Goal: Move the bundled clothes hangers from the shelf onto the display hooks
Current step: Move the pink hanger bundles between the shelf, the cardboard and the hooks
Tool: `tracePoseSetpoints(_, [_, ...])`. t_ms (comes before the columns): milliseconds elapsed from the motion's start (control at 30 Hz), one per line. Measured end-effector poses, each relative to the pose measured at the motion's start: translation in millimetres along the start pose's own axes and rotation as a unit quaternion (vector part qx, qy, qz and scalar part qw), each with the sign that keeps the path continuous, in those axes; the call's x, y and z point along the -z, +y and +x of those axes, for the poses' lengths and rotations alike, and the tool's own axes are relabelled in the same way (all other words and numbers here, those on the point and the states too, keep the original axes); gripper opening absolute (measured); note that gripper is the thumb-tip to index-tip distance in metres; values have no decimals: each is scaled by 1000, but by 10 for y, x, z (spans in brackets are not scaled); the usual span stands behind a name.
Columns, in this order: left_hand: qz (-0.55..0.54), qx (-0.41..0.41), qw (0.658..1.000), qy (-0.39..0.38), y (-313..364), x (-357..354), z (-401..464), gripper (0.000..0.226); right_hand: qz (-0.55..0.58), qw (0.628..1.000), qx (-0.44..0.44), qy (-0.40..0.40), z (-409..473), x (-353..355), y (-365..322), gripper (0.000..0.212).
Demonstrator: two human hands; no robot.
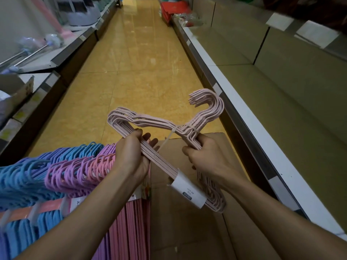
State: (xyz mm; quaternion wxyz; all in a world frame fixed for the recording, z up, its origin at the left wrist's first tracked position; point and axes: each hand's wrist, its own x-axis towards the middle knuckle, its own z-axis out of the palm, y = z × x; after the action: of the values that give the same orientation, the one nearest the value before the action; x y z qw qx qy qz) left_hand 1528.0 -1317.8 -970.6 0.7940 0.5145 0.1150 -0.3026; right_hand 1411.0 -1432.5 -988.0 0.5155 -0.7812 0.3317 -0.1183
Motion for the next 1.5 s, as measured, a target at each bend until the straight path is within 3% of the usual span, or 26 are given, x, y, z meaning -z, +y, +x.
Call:
tracePoseSetpoints(200, [9, -30, 999, 10, 454, -36, -303, 13, -18, 999, 43, -20, -70, 132, -567, 16])
tracePoseSetpoints(400, [49, -59, 997, 2, 1321, -297, -1009, 9, -22, 998, 52, -18, -417, 463, -1597, 22])
tracePoseSetpoints(667, [84, -77, 993, 12, 3186, -974, -2396, 7, -42, 995, 92, -18, -1071, 1361, -3803, 19])
tracePoseSetpoints(767, [102, -90, 991, 8, 4020, -1322, -2946, 22, -42, 993, 113, -16, -1272, 1753, -4754, 18])
tracePoseSetpoints(900, [129, -136, 982, -4, 5074, -1770, -3675, 9, -33, 991, 130, -7, -1498, 2195, -5947, 14])
tracePoseSetpoints(1133, [163, -234, 958, -24, 6630, -2478, -4898, 11, -30, 986, 164, 24, -1948, 2894, -7816, 17])
tracePoseSetpoints(1300, [166, -280, 945, -35, 7349, -2683, -5531, 21, -29, 978, 205, 33, -2331, 3209, -8674, 9])
tracePoseSetpoints(1500, [162, -333, 929, -15, 7785, -2618, -6063, 22, -21, 969, 247, 10, -2679, 3289, -9224, 9])
